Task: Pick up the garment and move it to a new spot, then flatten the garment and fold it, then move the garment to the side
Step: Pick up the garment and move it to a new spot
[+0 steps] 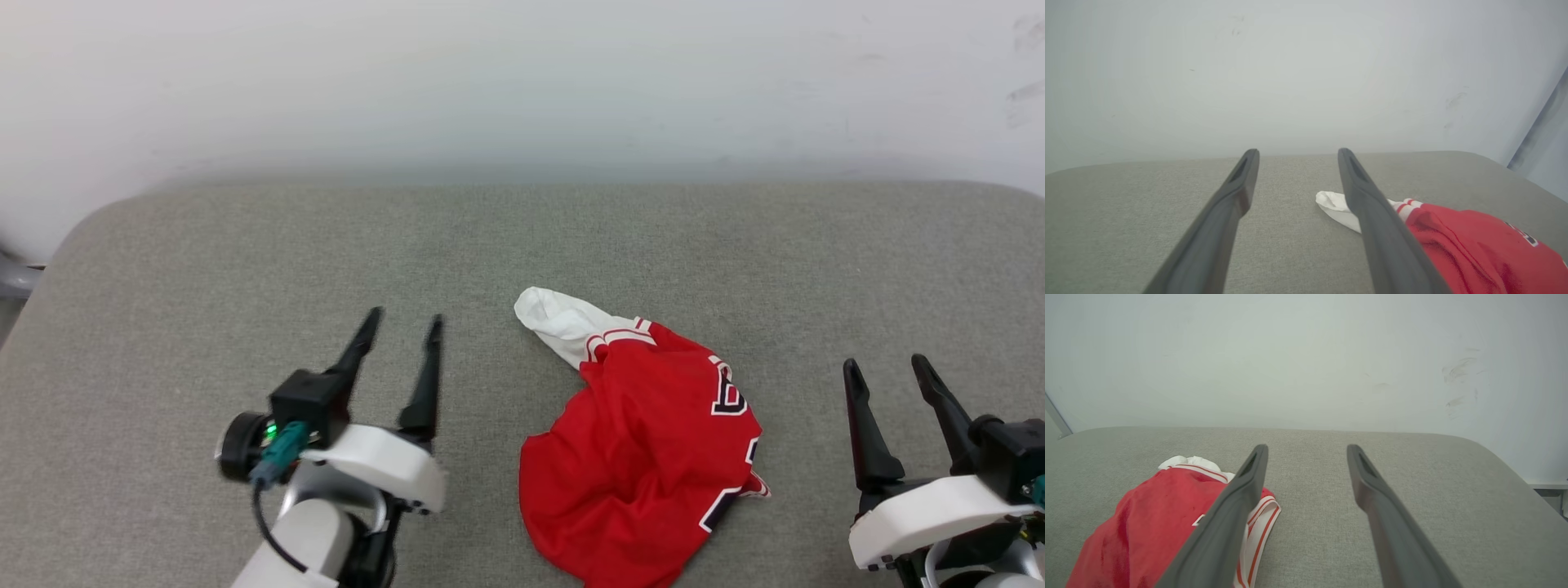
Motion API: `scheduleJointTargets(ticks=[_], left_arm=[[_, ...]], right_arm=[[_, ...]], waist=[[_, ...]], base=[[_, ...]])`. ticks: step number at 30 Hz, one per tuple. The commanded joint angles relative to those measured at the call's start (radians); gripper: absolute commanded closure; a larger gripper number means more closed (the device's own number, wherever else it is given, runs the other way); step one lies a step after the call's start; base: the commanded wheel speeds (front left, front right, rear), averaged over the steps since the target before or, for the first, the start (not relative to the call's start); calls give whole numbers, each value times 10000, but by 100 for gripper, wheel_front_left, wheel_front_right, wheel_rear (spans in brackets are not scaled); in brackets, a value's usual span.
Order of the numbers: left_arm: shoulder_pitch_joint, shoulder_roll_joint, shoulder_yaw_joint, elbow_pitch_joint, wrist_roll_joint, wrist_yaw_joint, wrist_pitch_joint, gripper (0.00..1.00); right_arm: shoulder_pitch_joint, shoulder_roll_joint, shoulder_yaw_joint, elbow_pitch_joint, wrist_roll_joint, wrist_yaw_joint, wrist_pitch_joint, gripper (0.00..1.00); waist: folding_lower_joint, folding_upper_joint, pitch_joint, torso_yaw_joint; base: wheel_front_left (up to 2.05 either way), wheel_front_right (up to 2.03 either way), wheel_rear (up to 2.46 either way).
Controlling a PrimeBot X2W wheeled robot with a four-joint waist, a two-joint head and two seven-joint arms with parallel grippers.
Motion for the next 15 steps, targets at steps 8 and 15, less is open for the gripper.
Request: scheduleJointTargets(ticks=[8,15], left_arm=[[1230,793,1027,-246,-116,512,-76,0],[1759,1035,1186,-642,-85,702,-68,0]], right_arm=[[455,-10,-28,-115,136,-5,108,0],[642,-8,-41,-169,221,-5,99,0]], waist=[[0,0,-414,1],[0,0,-530,-55]], base=[[0,0,0],[0,0,0]])
